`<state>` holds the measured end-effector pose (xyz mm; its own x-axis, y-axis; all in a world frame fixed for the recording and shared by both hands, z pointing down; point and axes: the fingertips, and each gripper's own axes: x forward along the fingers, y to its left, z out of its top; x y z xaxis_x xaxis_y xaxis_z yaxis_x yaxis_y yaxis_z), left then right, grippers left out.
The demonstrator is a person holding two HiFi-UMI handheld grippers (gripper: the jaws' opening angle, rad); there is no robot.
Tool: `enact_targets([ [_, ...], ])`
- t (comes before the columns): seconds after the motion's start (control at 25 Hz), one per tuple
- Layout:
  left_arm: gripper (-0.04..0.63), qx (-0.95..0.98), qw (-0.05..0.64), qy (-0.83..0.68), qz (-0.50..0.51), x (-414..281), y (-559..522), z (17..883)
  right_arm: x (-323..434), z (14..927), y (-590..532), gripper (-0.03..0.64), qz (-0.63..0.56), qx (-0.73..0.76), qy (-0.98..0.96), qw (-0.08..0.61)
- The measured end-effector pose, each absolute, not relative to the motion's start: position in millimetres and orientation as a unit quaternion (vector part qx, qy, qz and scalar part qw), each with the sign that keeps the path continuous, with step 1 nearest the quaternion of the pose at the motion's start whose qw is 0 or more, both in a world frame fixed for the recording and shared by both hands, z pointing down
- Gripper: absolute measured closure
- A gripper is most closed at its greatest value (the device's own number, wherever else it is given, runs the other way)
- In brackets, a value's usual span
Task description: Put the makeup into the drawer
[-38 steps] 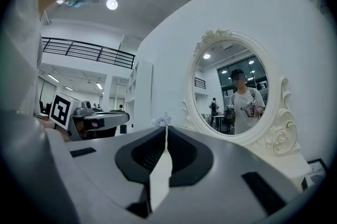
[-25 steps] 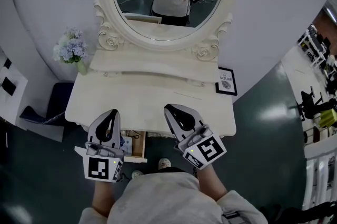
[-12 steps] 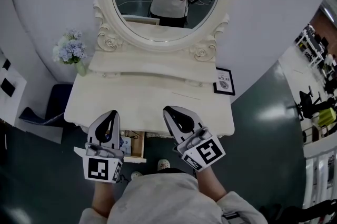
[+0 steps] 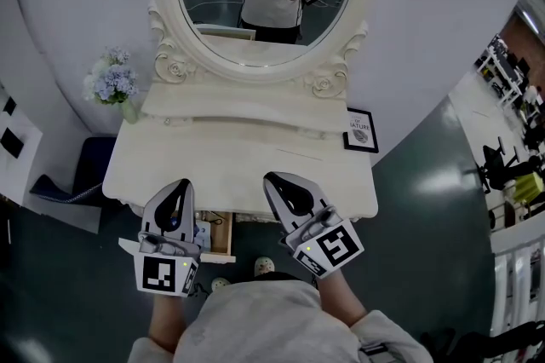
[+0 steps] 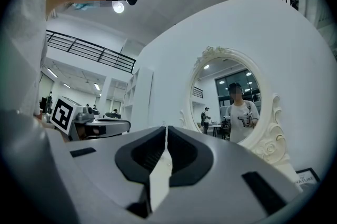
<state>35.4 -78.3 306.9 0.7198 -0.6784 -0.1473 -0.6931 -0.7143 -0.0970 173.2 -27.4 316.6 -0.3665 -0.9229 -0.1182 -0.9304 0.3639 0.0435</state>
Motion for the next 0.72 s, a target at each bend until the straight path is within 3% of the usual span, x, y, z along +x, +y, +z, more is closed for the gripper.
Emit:
enact_targets([
  [0.72, 0.581, -0.928, 0.068, 0.363, 0.052, 50, -78, 308, 179, 315, -26, 0.591, 0.050, -0.560, 0.826, 0.045],
])
